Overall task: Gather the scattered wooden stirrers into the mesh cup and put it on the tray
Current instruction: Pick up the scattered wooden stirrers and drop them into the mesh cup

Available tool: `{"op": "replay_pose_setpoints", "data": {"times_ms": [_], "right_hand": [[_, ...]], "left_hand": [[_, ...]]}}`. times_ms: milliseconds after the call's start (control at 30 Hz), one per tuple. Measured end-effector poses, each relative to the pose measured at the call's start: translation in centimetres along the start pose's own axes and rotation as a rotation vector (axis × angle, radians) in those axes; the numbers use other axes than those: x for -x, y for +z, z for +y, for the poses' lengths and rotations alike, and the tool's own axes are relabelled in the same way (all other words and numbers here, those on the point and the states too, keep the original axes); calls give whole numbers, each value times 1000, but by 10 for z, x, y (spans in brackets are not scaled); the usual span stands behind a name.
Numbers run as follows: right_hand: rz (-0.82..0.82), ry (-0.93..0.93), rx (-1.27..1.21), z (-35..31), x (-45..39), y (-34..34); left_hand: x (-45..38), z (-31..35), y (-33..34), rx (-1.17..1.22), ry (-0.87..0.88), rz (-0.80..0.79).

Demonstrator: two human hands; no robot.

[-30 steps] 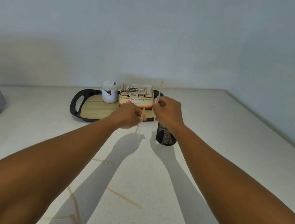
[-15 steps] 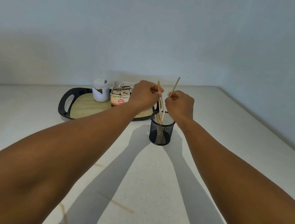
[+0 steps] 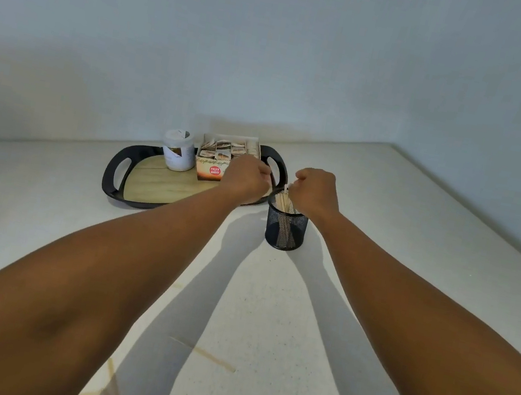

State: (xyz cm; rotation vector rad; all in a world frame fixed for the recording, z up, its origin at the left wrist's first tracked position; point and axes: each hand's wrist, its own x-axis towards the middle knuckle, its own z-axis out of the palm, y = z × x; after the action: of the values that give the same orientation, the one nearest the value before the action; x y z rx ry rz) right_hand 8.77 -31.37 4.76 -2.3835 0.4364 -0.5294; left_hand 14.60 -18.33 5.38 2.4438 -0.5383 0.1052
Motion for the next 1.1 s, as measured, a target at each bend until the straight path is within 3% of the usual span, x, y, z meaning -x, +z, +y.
{"op": "replay_pose_setpoints", "data": {"times_ms": [167, 433, 567, 767, 1033, 1100], "right_hand": [[-11, -101, -135, -21, 9, 8], [-238, -163, -181, -37, 33, 39], [-460, -180, -206, -39, 49, 49], [-790, -236, -44, -45, 70, 67], [-794, -308, -5, -63, 98, 103], [-767, -285, -12, -65, 104, 115]], "left_hand": [[9, -33, -11, 42, -73, 21], [42, -92, -28, -14, -226, -57], [58, -125, -41, -133, -284, -199], [86, -177, -55, -261, -406, -318], [107, -203, -76, -266, -408, -395], [112, -211, -80, -245, -405, -350]]}}
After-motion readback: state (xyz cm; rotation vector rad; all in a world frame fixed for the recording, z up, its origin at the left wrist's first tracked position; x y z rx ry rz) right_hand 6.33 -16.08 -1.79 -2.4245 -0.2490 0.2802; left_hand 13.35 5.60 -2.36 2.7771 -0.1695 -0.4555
